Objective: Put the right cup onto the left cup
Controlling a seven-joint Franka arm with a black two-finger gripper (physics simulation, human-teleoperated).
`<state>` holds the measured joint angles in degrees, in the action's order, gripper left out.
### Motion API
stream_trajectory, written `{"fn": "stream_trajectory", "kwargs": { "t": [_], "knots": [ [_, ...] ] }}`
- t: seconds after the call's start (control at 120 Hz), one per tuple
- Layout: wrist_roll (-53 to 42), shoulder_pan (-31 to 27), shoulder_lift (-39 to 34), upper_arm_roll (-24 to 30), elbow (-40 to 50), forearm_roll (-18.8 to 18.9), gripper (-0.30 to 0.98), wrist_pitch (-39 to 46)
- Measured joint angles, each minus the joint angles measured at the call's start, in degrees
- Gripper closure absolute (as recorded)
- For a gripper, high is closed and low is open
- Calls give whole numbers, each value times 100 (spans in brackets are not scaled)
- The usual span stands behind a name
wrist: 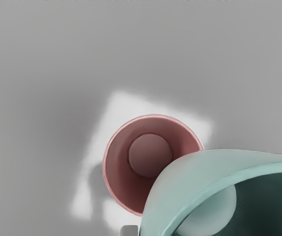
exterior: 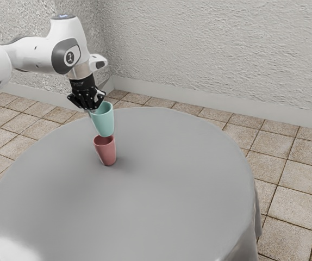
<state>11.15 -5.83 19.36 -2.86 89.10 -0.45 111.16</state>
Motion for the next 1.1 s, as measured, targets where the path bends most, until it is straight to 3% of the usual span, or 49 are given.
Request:
{"fn": "stream_trajectory", "kwargs": {
  "t": [1.1],
  "knots": [
    [-126,-339,337,101,-171,-30,79,18]
  ]
}}
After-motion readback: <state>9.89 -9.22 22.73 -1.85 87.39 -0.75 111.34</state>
